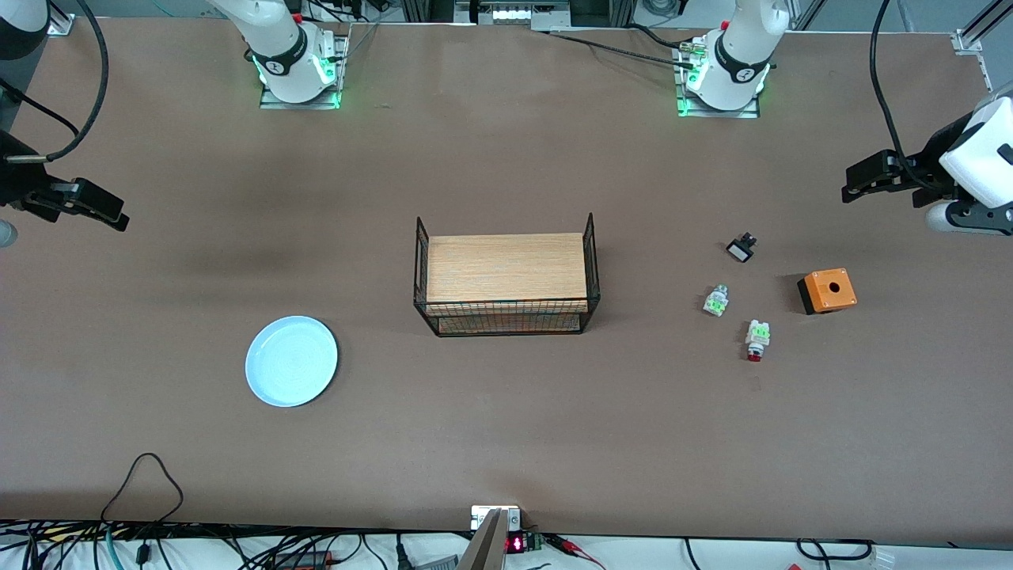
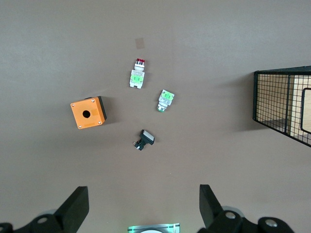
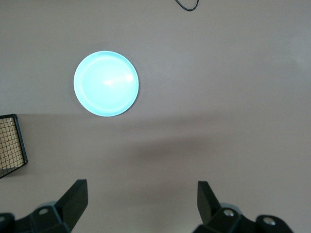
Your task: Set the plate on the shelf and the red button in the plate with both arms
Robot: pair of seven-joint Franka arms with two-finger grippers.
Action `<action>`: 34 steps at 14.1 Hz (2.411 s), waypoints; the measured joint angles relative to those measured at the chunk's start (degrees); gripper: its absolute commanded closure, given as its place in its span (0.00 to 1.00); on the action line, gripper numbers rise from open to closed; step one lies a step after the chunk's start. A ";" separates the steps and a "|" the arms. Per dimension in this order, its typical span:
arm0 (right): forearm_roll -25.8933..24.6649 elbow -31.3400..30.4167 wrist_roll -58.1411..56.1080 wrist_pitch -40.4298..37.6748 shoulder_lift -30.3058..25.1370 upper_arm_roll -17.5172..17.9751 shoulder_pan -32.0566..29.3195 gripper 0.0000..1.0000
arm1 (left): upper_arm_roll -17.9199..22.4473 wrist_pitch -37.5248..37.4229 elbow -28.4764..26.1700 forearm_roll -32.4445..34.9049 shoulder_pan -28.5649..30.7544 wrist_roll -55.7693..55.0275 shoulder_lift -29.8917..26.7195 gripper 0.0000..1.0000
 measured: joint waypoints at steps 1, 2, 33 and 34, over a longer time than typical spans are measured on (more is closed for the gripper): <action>0.01 0.01 0.00 0.01 0.00 0.00 0.01 0.00 | 0.01 -0.02 0.00 0.00 0.00 0.00 0.00 0.00; 0.01 0.01 0.00 0.07 0.01 0.02 0.03 0.00 | 0.01 -0.04 0.00 0.00 0.00 0.00 0.00 0.00; 0.90 -11.51 0.13 34.32 17.18 -0.43 -1.09 0.00 | 1.13 -0.30 0.02 0.03 1.37 0.01 -1.26 0.00; 0.90 -12.14 0.08 37.16 18.53 -0.42 -1.21 0.00 | 1.11 -0.26 0.02 0.03 1.37 0.01 -1.26 0.00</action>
